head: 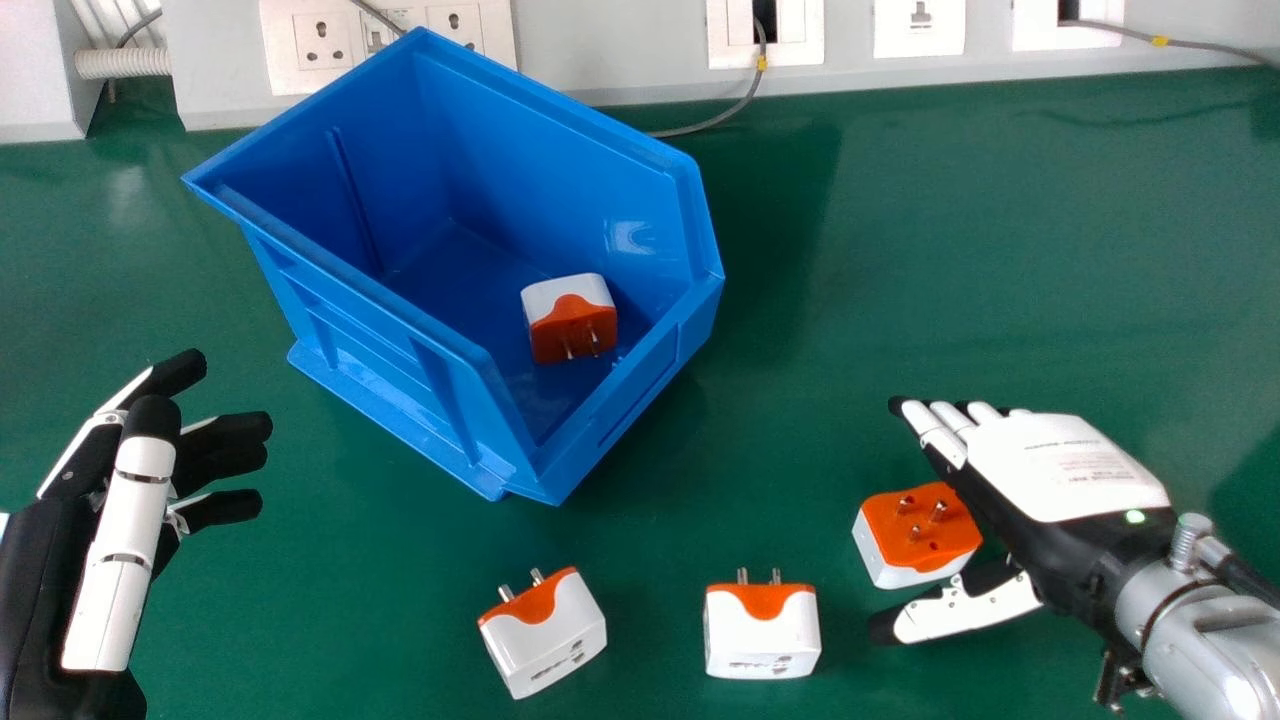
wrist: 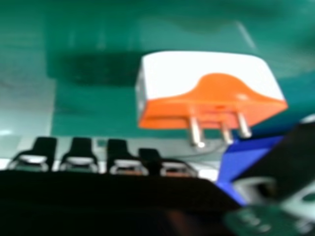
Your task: Pick all objects and put in blue box
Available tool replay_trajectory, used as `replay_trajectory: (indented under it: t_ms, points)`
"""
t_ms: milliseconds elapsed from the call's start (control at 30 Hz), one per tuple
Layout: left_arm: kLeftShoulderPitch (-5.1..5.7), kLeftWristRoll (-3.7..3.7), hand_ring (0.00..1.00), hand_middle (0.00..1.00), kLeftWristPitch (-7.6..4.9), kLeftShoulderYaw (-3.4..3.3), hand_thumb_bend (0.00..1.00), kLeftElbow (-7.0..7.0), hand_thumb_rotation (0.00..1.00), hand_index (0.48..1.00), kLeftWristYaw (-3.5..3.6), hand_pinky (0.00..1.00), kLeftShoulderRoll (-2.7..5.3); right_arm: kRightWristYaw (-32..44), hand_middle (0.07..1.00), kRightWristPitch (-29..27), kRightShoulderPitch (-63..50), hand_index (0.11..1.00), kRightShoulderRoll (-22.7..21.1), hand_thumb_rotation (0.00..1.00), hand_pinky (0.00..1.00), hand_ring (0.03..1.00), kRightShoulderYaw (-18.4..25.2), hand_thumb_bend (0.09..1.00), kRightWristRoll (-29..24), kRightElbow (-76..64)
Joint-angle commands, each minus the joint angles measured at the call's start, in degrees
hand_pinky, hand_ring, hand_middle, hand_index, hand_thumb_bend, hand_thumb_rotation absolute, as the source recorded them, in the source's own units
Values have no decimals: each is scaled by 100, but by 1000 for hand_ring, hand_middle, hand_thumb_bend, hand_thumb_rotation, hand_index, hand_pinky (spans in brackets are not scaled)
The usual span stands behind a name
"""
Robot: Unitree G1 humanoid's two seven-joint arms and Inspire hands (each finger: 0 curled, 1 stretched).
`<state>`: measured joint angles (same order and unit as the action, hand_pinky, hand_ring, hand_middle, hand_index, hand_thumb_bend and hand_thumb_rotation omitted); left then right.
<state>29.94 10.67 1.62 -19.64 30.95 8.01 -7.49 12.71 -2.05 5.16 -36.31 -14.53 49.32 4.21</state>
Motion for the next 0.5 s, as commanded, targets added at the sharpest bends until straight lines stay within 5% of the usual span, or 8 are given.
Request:
replay_trajectory:
  t_ms: [0, 467]
  points:
    - [-17, 24, 719, 703, 1, -74, 508, 164, 885, 839, 8, 654, -75, -1, 1000, -115, 182, 1000, -166, 626, 1000, 1000, -43, 702, 30, 32]
    - [-63, 53, 716, 699, 96, -123, 507, 208, 885, 840, 34, 653, -123, -25, 1000, -631, 654, 1000, -362, 575, 996, 1000, -229, 669, 9, 613]
